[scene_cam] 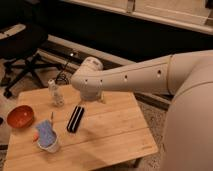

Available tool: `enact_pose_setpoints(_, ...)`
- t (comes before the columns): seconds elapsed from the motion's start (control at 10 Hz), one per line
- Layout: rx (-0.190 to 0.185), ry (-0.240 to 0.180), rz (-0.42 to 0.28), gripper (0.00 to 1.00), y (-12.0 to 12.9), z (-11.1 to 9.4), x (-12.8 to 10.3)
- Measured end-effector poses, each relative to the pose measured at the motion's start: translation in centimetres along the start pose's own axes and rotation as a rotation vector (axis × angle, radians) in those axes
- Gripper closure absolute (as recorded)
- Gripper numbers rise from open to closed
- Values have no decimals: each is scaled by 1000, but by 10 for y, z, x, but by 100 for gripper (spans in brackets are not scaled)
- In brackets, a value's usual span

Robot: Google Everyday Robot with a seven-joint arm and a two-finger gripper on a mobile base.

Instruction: Move the arm in a circular motion

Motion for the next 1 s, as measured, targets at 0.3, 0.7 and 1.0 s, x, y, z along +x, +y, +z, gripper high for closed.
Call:
enact_pose_setpoints(0.3,0,0,0,20,0,0,0)
enact_pose_setpoints(0.7,0,0,0,20,0,0,0)
enact_pose_setpoints(1.0,-12,-25,-25,20,9,-6,-15)
